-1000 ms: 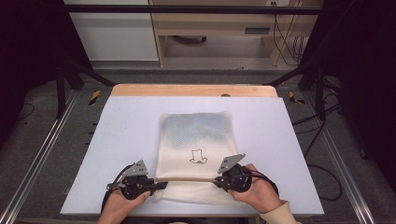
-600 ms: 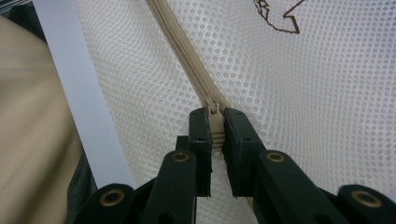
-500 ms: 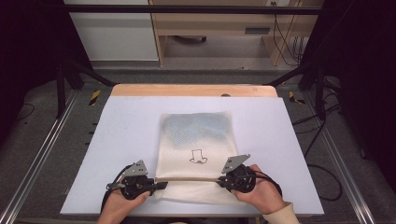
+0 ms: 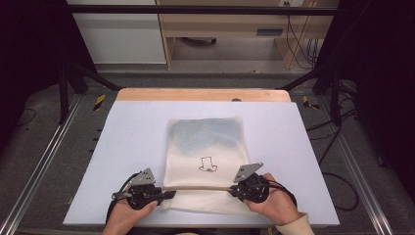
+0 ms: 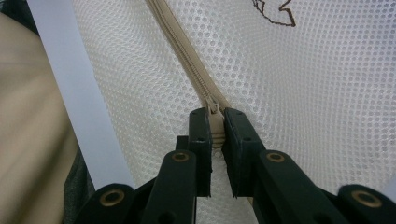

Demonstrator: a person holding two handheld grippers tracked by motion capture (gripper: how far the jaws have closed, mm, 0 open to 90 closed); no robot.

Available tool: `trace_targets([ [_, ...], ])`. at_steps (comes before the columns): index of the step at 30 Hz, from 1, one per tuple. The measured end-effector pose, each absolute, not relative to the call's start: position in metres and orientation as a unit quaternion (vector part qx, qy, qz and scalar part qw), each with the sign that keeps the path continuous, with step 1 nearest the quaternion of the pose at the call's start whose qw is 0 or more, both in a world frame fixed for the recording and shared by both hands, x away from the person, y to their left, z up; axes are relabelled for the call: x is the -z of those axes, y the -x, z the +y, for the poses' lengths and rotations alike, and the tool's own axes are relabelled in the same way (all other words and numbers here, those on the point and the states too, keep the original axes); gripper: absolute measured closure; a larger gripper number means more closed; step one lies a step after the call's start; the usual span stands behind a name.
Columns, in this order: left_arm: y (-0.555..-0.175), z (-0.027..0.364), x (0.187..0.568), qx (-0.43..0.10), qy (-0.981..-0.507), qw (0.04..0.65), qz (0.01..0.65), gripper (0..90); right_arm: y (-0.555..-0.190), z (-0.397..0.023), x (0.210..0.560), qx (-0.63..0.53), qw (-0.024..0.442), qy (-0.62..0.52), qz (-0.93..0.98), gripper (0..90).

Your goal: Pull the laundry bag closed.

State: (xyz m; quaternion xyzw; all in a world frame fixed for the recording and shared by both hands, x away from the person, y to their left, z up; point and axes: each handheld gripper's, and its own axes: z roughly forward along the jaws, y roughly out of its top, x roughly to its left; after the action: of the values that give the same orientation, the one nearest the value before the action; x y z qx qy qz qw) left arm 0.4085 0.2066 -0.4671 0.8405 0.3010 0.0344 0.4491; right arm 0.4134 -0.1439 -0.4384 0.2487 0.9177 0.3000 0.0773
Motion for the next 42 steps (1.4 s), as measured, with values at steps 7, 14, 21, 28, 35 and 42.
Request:
trace_targets([
  [7,-0.409,0.206,0.468,-0.035,-0.842,0.446,0.301,82.8,-0.411,-0.145,0.435,-0.303,0.081,-0.251,0.916,82.2],
  [14,-0.408,0.207,0.466,-0.035,-0.841,0.450,0.298,82.8,-0.411,-0.146,0.435,-0.301,0.085,-0.253,0.916,82.2],
  [21,-0.409,0.207,0.465,-0.039,-0.841,0.450,0.299,82.8,-0.409,-0.155,0.434,-0.306,0.085,-0.260,0.912,82.2],
  [28,-0.408,0.208,0.465,-0.039,-0.841,0.451,0.298,82.8,-0.408,-0.157,0.435,-0.305,0.087,-0.261,0.912,82.2],
  [35,-0.408,0.207,0.466,-0.039,-0.840,0.450,0.300,82.8,-0.408,-0.158,0.436,-0.307,0.085,-0.262,0.911,82.2],
  [42,-0.408,0.208,0.466,-0.040,-0.839,0.451,0.301,82.8,-0.408,-0.158,0.434,-0.306,0.086,-0.261,0.912,82.2],
])
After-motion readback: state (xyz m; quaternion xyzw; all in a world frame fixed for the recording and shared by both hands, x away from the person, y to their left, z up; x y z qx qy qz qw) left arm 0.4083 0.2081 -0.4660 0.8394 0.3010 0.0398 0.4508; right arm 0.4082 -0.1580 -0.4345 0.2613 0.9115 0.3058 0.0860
